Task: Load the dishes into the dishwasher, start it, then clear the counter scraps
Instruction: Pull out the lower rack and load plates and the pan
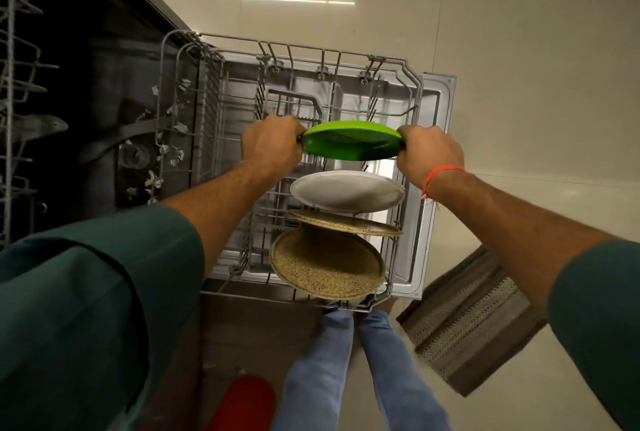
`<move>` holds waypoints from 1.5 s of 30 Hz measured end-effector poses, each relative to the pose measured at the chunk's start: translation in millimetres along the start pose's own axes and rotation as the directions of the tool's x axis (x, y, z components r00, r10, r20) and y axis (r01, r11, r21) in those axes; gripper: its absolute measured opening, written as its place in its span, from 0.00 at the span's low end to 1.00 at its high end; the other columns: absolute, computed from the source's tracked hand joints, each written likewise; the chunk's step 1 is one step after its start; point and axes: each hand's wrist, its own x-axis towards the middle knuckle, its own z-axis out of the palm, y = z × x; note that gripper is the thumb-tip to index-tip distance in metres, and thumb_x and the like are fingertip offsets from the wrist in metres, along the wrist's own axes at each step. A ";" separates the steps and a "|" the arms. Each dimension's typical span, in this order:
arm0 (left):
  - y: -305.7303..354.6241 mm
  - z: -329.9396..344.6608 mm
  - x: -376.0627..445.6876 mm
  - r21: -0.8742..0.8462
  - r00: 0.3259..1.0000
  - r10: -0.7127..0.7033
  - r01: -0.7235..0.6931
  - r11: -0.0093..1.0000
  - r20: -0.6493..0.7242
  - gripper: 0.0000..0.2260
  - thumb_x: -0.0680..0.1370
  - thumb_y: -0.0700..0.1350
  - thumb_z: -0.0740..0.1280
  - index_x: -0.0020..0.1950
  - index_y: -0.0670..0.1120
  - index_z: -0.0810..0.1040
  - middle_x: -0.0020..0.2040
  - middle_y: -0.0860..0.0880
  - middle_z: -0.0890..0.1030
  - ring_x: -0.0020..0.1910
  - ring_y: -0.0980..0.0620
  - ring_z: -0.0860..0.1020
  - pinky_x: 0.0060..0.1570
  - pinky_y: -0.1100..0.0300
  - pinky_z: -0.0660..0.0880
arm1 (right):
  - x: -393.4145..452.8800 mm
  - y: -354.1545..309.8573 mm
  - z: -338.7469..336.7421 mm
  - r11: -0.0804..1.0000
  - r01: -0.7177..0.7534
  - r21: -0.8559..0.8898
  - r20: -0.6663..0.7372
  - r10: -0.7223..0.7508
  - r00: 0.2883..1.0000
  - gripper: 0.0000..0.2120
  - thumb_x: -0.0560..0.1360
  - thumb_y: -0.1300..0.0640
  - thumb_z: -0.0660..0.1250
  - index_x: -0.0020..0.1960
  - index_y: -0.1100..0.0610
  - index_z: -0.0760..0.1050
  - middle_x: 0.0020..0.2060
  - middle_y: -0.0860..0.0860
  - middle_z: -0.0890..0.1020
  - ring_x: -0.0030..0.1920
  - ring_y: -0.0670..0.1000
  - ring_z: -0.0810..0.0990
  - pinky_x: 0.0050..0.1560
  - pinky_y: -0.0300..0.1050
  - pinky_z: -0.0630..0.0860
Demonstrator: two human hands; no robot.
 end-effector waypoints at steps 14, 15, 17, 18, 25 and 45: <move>-2.5 11.1 0.7 0.089 0.991 0.137 -0.137 0.987 0.001 0.09 0.83 0.52 0.63 0.57 0.56 0.83 0.39 0.52 0.80 0.41 0.49 0.78 0.40 0.56 0.74 | 0.1 -1.6 9.3 0.993 -0.039 -0.112 0.072 0.047 0.996 0.11 0.75 0.57 0.69 0.57 0.53 0.81 0.41 0.54 0.79 0.40 0.57 0.77 0.40 0.47 0.73; -1.8 12.0 1.1 0.110 0.989 0.150 -0.151 0.982 0.018 0.09 0.83 0.53 0.63 0.56 0.56 0.83 0.39 0.52 0.79 0.40 0.48 0.78 0.39 0.56 0.74 | 0.2 -3.2 9.9 0.992 -0.039 -0.121 0.077 0.048 0.996 0.12 0.74 0.58 0.69 0.57 0.53 0.81 0.41 0.54 0.80 0.41 0.58 0.78 0.41 0.48 0.74; 0.8 15.8 1.7 0.142 0.985 0.166 -0.172 0.975 0.055 0.10 0.82 0.53 0.63 0.54 0.54 0.83 0.38 0.51 0.78 0.40 0.48 0.78 0.40 0.56 0.74 | 0.3 -7.2 12.2 0.990 -0.029 -0.135 0.085 0.041 0.996 0.13 0.73 0.59 0.69 0.57 0.51 0.81 0.43 0.55 0.81 0.43 0.60 0.80 0.43 0.49 0.76; 2.0 18.1 1.1 0.156 0.984 0.167 -0.175 0.972 0.066 0.10 0.82 0.54 0.63 0.53 0.53 0.83 0.37 0.51 0.77 0.39 0.48 0.78 0.40 0.56 0.74 | 0.1 -9.3 13.9 0.990 -0.020 -0.143 0.086 0.032 0.996 0.14 0.73 0.59 0.69 0.57 0.51 0.81 0.43 0.55 0.81 0.44 0.60 0.80 0.43 0.50 0.77; 5.3 28.5 7.5 0.205 0.990 0.087 -0.108 0.973 0.111 0.08 0.81 0.52 0.66 0.53 0.51 0.83 0.34 0.51 0.74 0.38 0.48 0.76 0.38 0.55 0.72 | 9.4 -14.9 17.8 0.991 0.013 -0.132 0.117 0.002 0.993 0.15 0.76 0.58 0.71 0.62 0.51 0.80 0.46 0.54 0.83 0.47 0.57 0.81 0.48 0.52 0.80; 5.3 2.5 -61.9 -0.606 0.992 -0.104 0.127 0.785 0.073 0.23 0.82 0.52 0.66 0.77 0.54 0.67 0.71 0.48 0.76 0.66 0.46 0.76 0.66 0.44 0.75 | -44.6 -29.4 -30.8 0.880 -0.052 0.473 0.020 0.049 0.999 0.20 0.79 0.49 0.68 0.70 0.52 0.76 0.63 0.54 0.81 0.60 0.54 0.80 0.65 0.54 0.76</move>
